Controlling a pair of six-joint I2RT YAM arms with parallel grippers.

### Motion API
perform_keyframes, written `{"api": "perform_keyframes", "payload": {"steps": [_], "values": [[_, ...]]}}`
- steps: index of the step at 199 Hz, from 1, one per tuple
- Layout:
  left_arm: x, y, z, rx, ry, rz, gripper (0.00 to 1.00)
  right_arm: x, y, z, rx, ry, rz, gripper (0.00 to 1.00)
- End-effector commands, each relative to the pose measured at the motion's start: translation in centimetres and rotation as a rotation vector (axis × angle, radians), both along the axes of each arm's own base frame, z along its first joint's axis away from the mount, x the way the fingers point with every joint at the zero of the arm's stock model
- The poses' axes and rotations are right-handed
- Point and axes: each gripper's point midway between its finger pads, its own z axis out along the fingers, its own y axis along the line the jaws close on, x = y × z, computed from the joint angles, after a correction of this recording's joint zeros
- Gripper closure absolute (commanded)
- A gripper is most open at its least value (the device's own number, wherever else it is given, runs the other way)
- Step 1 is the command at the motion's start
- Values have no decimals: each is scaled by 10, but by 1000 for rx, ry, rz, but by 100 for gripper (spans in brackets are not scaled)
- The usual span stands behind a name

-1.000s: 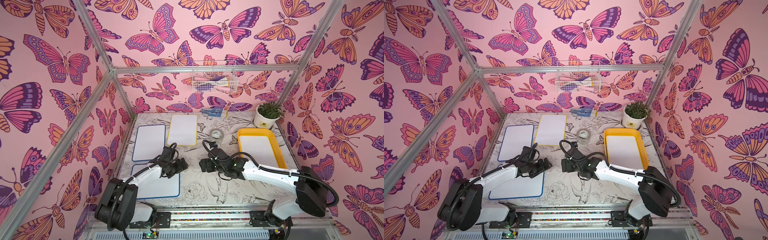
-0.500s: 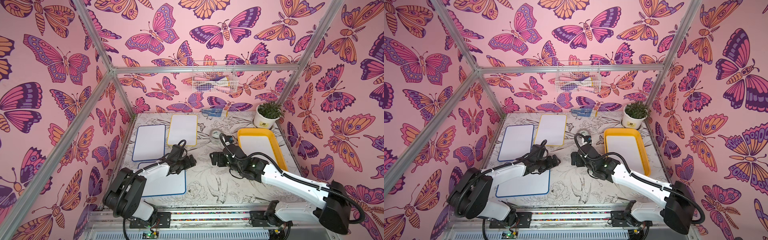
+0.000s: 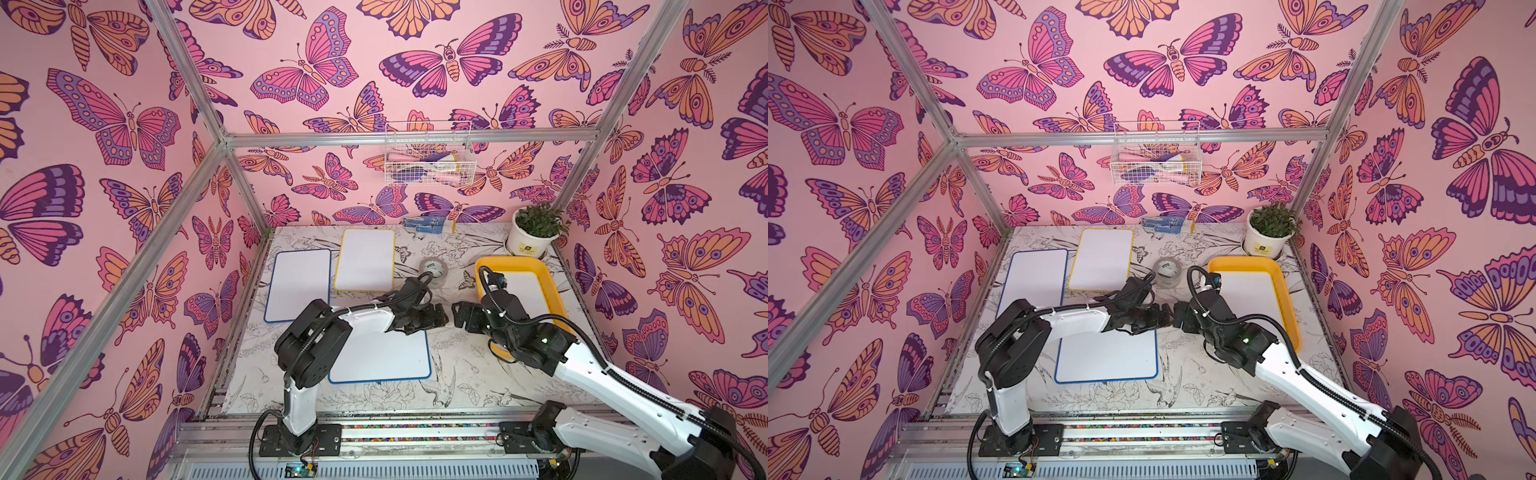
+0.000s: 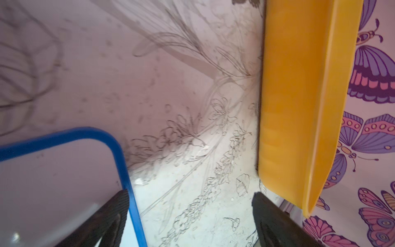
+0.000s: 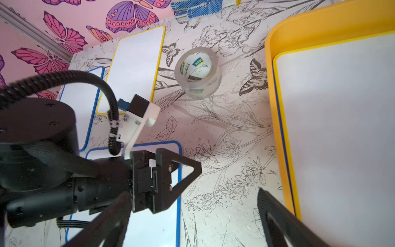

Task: Put the whiteboard into the storage box
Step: Move the whiteboard to the center of the board.

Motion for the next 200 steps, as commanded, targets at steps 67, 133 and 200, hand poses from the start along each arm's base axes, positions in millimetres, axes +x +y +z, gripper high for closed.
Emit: {"api": "perform_keyframes", "payload": {"steps": [67,133,200], "values": [[-22,124,20,115,9,115,5,7,30,-24,37,69,65,7],[-49,237,1,295,91,394,4,0,114,-82,15,182,185,7],[-56,295,1,369,82,583,3,-5,134,-142,-54,284,184,8]]}}
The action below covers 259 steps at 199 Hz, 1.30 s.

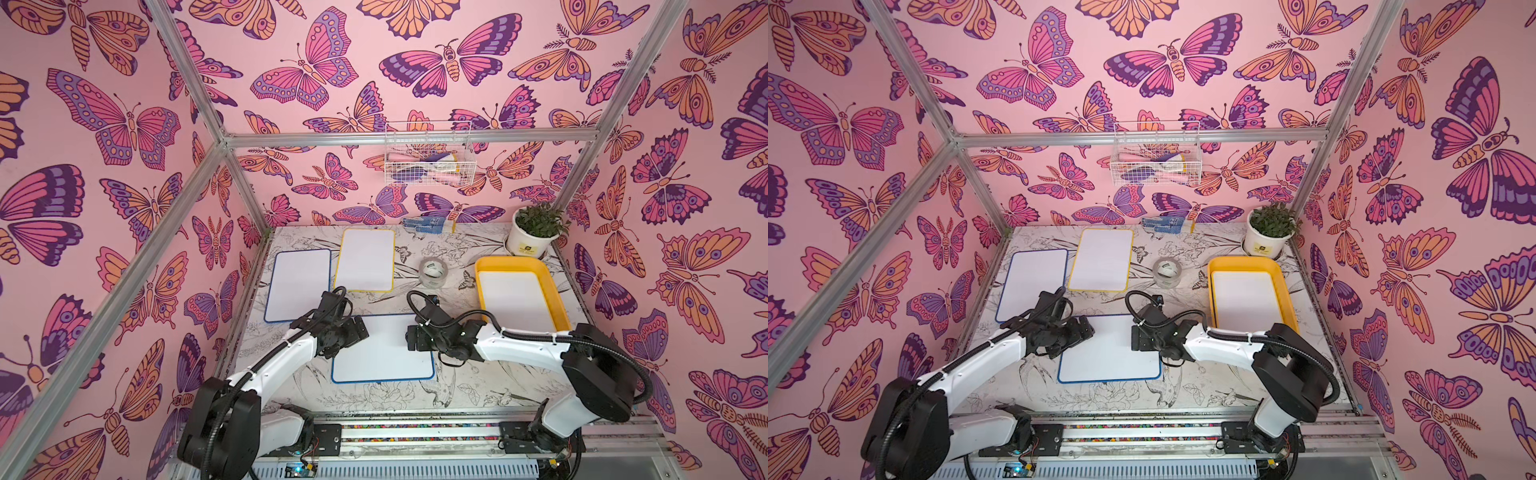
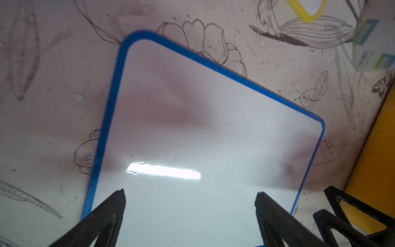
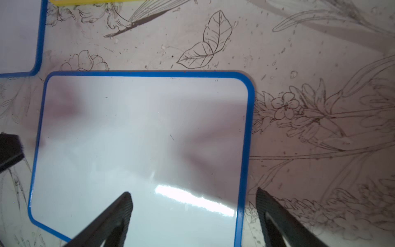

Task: Put the whiteboard into the storage box
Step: Move the whiteboard to the center of the board, then pick up the whiteboard at the center of the board.

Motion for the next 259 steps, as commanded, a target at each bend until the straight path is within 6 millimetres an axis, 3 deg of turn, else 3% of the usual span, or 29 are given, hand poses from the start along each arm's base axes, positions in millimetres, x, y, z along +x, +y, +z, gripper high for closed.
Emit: {"api": "perform_keyframes", "payload": {"steps": [1,38,111,115,210,259], "values": [[-13,27,-10,64,35,81,3,6,7,0,28,-8,-36,8],[-14,41,-17,80,40,130,2,7,-1,-14,-15,-5,-57,8],[-11,26,-44,8,71,105,3,9,-19,-22,-66,-28,-127,8],[-14,25,-53,11,103,101,3,10,-20,-23,-69,-30,-131,8],[-16,-30,-75,-15,126,-77,5,0,-12,-57,15,65,-193,8],[-16,-60,-83,-43,137,-175,5,2,-2,-51,106,112,-212,8]]}}
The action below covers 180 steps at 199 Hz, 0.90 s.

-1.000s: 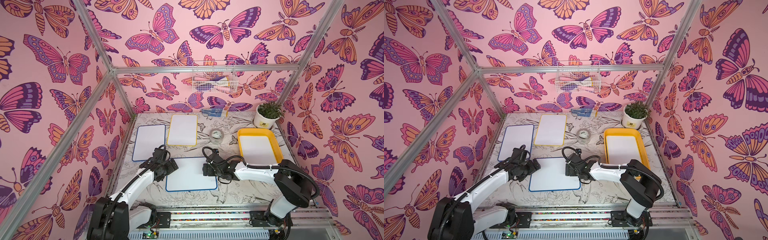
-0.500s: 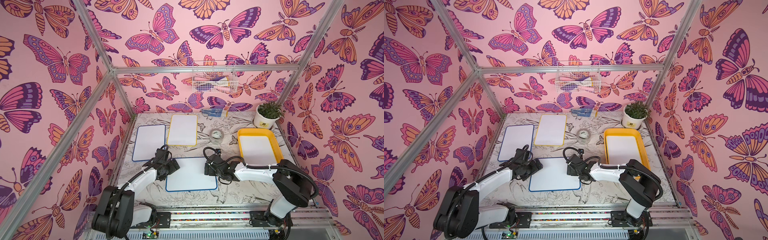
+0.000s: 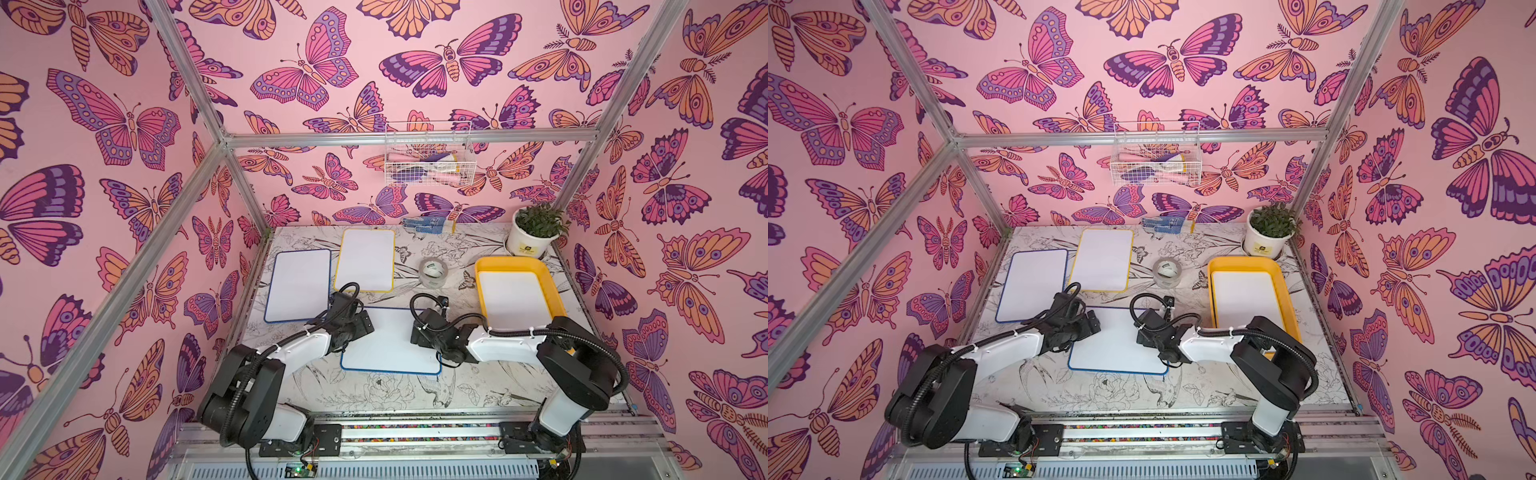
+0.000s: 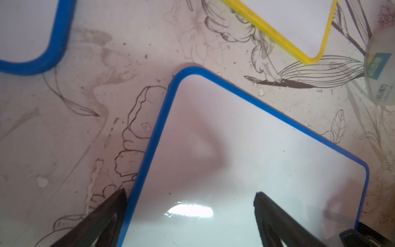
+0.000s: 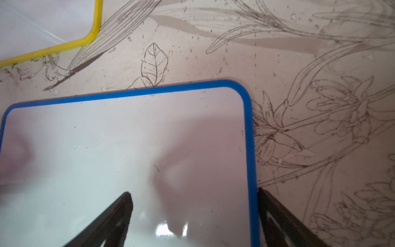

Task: Put the whiteboard into the storage box
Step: Pick up the whiteboard at the center of the board.

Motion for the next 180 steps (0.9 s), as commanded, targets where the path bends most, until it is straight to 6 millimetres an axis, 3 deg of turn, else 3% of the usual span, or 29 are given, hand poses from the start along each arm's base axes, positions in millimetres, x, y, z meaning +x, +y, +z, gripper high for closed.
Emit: {"api": "perform_keyframes", "payload": {"steps": [1,36,105,180], "values": [[-60,-38,-46,-131,270,-140,5,-27,23,-26,135,171,41,8],[-65,-49,-48,-127,277,-196,6,-23,17,-17,221,196,9,7],[-87,-43,-55,-125,311,-233,6,-17,15,-12,278,222,-11,7],[-97,-28,-65,-85,353,-162,6,-6,-26,-25,-35,159,-24,5]]}}
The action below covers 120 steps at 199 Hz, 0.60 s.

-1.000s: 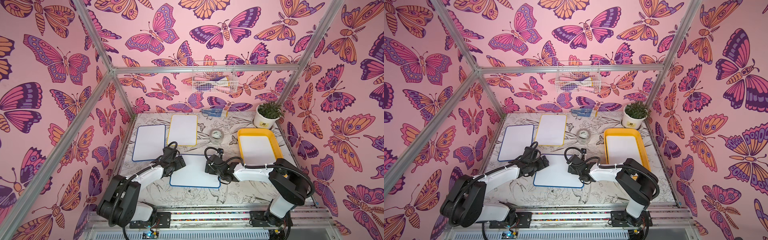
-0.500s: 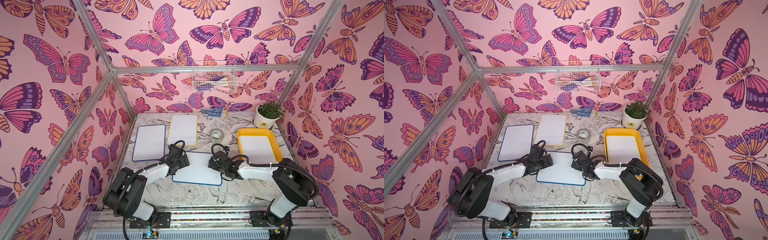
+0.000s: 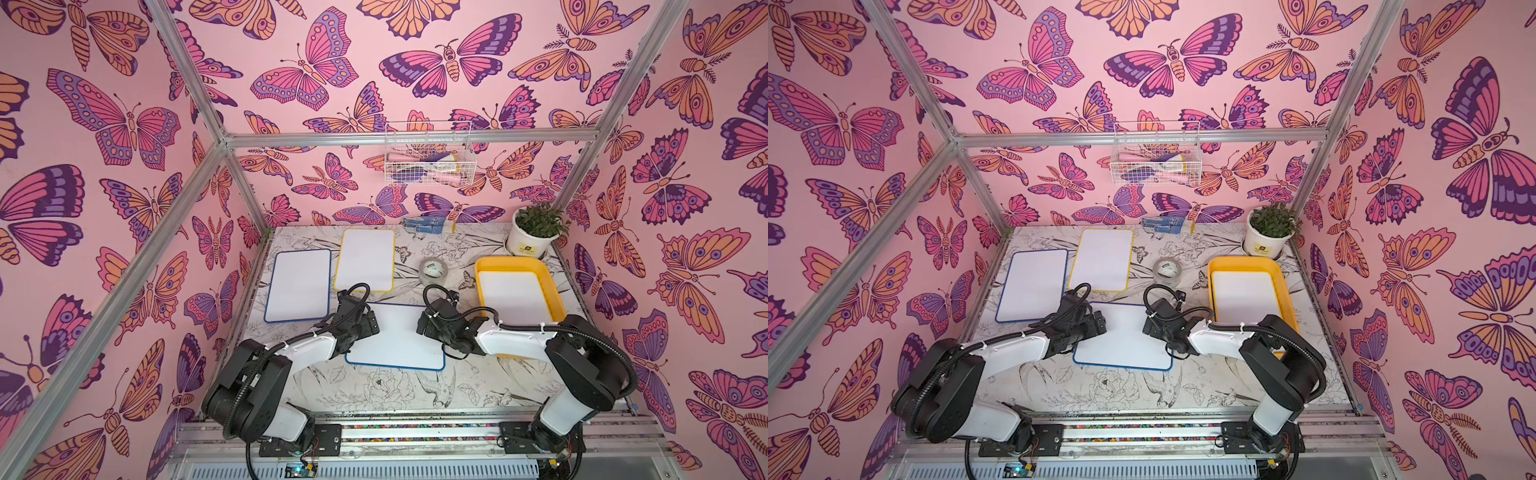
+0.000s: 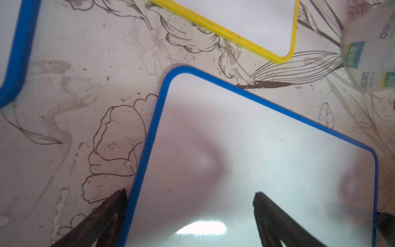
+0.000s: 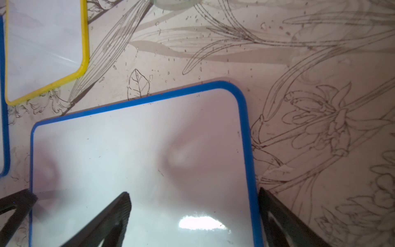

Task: Put the whiteboard into the storage box
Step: Pick up the whiteboard at the center of the board.

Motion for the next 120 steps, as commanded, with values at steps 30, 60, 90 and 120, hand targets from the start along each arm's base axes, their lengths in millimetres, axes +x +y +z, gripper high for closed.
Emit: {"api": "perform_keyframes", "payload": {"steps": [30,60,90,120], "values": [[-105,-10,-65,-108,472,-41,6,-16,-22,-33,-188,42,24,4],[-107,-6,-65,-116,475,-11,6,-16,-29,-34,-293,-44,-13,3],[-107,-3,-63,-118,467,7,6,-22,-38,-39,-333,-116,-101,2],[-107,-3,-63,-118,466,9,6,-31,-45,-50,-269,-144,-163,1]]}}
